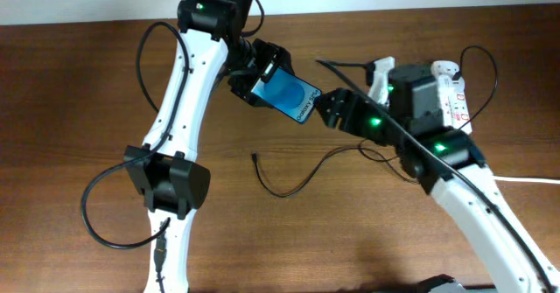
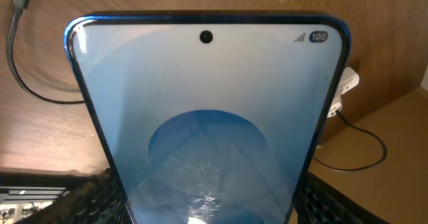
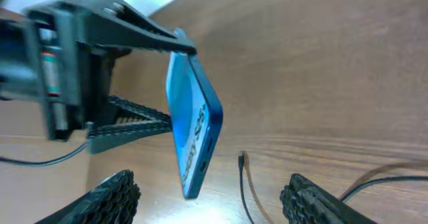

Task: Plug charger to phone and switch on socket
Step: 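Bring the right gripper to the phone and grasp its side edge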

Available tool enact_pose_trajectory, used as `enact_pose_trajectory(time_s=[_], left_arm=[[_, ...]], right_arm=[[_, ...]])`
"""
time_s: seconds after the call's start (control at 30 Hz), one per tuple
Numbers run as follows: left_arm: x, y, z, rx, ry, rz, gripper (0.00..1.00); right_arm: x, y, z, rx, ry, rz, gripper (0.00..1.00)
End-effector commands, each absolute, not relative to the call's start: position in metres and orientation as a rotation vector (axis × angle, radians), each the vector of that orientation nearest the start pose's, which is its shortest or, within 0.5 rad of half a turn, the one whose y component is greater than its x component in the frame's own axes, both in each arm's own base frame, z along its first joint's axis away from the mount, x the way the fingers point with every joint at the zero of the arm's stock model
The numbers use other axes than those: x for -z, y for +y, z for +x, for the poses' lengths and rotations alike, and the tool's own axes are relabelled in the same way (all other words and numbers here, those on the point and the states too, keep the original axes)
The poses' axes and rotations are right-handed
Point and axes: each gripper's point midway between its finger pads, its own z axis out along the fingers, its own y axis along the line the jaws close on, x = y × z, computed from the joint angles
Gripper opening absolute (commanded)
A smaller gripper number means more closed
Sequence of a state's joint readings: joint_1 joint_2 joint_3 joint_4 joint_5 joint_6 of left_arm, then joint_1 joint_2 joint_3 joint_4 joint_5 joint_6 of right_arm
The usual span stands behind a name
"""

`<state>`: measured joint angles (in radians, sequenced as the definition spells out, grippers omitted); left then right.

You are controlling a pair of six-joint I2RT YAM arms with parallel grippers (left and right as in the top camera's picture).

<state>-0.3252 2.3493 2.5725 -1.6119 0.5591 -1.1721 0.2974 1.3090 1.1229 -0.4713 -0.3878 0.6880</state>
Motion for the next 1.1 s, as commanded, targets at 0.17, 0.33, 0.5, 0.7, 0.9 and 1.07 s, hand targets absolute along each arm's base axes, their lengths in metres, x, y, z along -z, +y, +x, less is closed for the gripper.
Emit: enact_pose_trajectory(time_s=[0.17, 0.33, 0.5, 0.7, 0.9, 1.07], left_arm=[[-0.214, -0.252, 0.412, 1.0, 3.007, -1.285, 0.0], [-0.222, -0.266, 0.404, 1.104, 3.042, -1.275, 0.0], [-0.223, -0.283, 0.394, 1.105, 3.067, -1.282, 0.0], [-0.225, -0.287, 0.395, 1.131, 3.059, -1.295, 0.0], [-0.225, -0.286, 0.396, 1.124, 3.057, -1.295, 0.0], [-0.225, -0.286, 0.396, 1.125, 3.058, -1.295, 0.5]], right_arm=[[-0.229, 0.192, 0.372, -0.959, 2.329, 0.307, 0.66], [-0.226, 0.193, 0.375, -0.967, 2.334, 0.335, 0.57], [-0.226, 0.192, 0.379, -0.957, 2.319, 0.338, 0.43], [-0.214, 0.2, 0.379, -0.937, 2.35, 0.332, 0.34], [-0.216, 0.201, 0.38, -0.942, 2.342, 0.327, 0.11], [-0.216, 0.201, 0.38, -0.944, 2.342, 0.329, 0.04]])
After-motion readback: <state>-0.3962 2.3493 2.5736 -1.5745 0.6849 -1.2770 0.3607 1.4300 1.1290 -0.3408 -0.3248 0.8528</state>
